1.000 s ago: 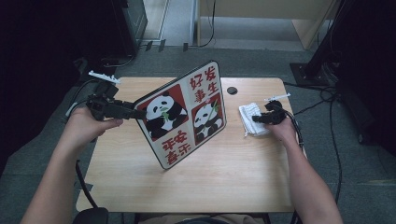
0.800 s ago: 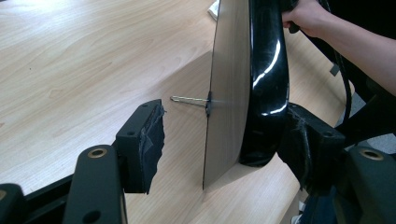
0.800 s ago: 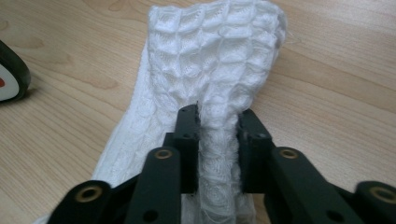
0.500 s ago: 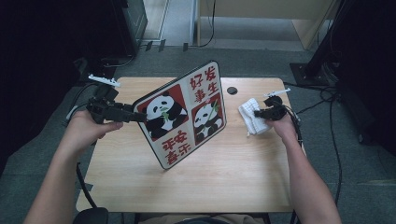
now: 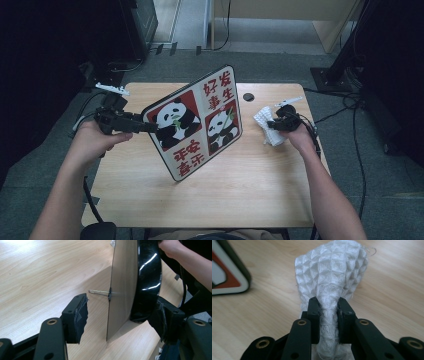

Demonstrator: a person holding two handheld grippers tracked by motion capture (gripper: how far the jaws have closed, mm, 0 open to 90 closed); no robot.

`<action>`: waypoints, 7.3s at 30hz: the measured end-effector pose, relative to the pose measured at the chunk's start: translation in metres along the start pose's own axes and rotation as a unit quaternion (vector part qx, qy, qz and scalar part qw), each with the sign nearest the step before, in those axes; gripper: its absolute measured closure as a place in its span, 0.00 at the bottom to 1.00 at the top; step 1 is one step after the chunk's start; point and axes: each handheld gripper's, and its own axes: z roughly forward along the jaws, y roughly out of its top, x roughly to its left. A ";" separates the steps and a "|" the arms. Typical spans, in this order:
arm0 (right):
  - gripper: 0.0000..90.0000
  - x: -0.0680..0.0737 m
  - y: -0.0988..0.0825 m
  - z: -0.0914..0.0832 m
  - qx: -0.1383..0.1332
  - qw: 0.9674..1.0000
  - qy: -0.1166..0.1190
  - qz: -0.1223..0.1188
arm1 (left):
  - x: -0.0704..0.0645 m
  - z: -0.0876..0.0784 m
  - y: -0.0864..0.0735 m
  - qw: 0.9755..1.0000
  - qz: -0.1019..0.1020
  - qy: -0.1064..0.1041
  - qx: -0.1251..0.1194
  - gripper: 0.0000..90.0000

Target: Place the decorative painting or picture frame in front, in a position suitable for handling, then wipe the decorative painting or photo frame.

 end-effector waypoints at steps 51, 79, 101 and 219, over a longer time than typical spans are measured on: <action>0.90 0.039 0.046 -0.031 -0.026 0.994 0.106 0.011 | 0.001 0.032 -0.025 0.998 0.020 -0.037 -0.038 0.68; 0.90 0.050 0.103 -0.068 -0.019 0.993 0.115 -0.026 | 0.007 0.041 -0.028 0.997 0.030 -0.054 -0.054 0.85; 0.90 0.040 0.161 -0.116 -0.053 0.993 0.106 -0.004 | 0.010 0.042 -0.030 0.996 0.031 -0.060 -0.058 0.86; 0.89 0.098 0.117 -0.055 -0.058 0.984 0.164 -0.041 | 0.017 0.042 -0.029 0.994 0.049 -0.087 -0.048 0.85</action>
